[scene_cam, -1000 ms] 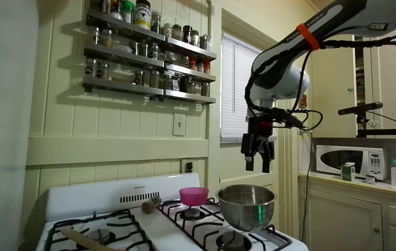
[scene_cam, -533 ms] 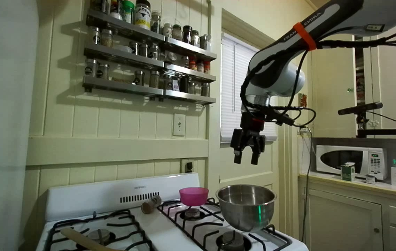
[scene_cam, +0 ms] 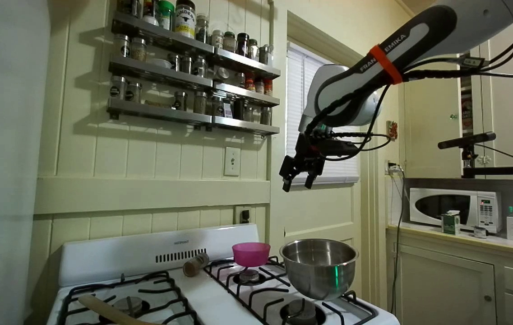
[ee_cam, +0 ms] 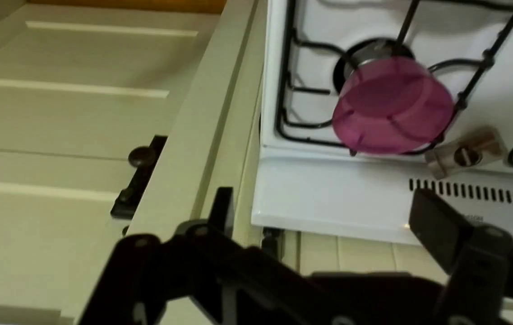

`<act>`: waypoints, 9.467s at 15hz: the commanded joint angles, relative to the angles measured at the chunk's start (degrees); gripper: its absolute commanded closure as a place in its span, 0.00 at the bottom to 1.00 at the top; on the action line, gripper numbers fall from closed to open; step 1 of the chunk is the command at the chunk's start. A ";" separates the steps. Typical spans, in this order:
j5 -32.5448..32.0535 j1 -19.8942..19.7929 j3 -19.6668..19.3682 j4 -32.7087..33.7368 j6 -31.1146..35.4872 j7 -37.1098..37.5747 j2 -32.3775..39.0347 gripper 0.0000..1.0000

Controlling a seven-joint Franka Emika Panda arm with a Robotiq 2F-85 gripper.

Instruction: Flip the switch on the wall

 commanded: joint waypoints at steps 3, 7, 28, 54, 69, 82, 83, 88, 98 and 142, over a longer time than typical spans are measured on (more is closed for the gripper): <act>-15.34 -5.34 2.55 5.93 12.74 8.50 5.74 0.00; -25.88 -8.15 4.23 11.53 20.41 15.93 11.31 0.00; -45.66 -6.66 0.42 30.03 25.15 30.20 23.06 0.00; -85.11 0.01 -3.49 57.80 30.06 80.37 43.60 1.00; -101.33 -0.54 -2.39 59.89 28.64 91.72 44.42 1.00; -109.63 -1.14 -1.45 59.43 27.81 97.22 44.01 1.00; -110.23 -1.19 -1.32 59.39 27.79 97.53 44.01 1.00; -112.30 -1.68 -0.55 58.88 27.62 99.37 43.87 1.00; -117.39 -2.87 1.28 59.06 27.16 103.45 44.34 1.00; -125.37 -10.38 11.40 65.36 30.54 105.25 48.53 1.00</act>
